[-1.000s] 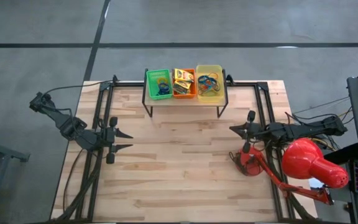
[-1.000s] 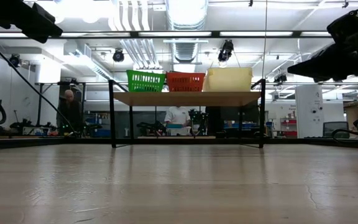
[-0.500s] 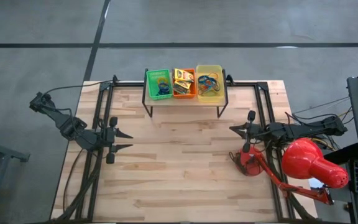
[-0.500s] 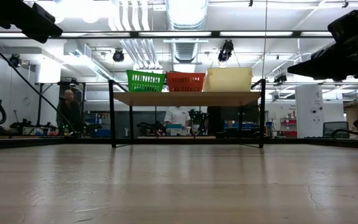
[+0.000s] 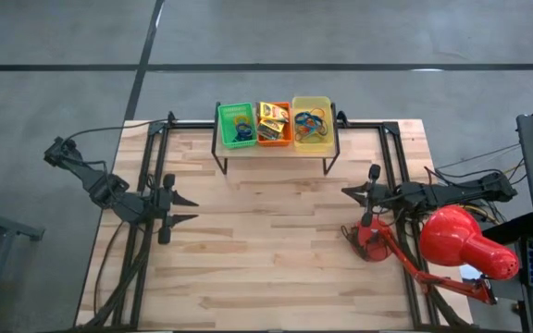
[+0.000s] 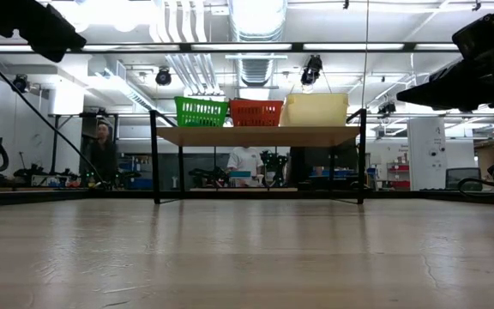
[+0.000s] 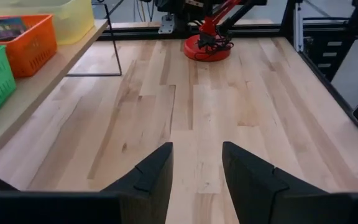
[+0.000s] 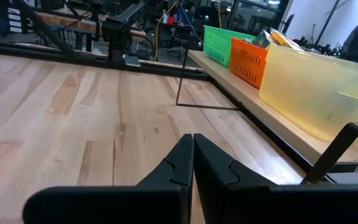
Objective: Pick & Place Office Desk Supplies
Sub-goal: Return to Home Position
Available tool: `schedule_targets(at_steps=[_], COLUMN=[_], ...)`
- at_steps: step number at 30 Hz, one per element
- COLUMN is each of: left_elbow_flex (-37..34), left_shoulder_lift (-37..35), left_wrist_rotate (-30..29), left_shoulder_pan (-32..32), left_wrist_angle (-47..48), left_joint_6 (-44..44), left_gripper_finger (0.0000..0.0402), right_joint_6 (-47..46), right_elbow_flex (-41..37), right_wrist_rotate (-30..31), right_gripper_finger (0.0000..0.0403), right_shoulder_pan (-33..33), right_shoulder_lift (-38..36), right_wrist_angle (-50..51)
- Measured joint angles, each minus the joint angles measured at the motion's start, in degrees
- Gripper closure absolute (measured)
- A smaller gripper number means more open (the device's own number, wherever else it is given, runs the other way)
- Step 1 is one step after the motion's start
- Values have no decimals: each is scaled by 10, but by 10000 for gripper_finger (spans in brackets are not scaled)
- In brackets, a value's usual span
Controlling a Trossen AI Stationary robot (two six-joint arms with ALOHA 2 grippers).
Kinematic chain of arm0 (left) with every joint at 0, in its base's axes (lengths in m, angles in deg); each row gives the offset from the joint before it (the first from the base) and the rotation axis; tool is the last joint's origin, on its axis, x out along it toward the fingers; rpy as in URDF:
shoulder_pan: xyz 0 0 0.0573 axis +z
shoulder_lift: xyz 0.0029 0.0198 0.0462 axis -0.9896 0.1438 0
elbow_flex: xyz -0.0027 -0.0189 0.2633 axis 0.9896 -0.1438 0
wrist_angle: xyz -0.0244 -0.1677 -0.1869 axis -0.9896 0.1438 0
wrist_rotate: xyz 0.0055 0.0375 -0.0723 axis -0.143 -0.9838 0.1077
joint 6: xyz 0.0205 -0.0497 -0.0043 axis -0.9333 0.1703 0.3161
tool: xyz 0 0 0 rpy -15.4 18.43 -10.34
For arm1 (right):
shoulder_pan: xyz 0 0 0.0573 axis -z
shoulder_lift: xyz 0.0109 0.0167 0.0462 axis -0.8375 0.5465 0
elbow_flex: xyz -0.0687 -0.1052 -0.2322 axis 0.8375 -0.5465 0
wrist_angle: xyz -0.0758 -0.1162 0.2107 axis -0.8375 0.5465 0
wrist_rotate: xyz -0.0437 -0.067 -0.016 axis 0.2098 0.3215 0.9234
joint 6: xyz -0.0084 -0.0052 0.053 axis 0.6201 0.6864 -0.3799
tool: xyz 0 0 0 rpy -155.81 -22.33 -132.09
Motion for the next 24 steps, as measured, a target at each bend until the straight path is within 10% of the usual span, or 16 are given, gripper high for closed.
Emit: schedule_targets(at_steps=[24], left_elbow_flex=[-239], left_shoulder_lift=[-293], left_wrist_rotate=[137], left_shoulder_pan=[-9], left_wrist_angle=[-159], left_joint_6=[-260], left_gripper_finger=[261], right_joint_6=[0], right_elbow_flex=[0], right_wrist_rotate=[2], right_gripper_finger=[394], right_shoulder_pan=[0], right_shoulder_lift=[3], right_wrist_angle=[-2])
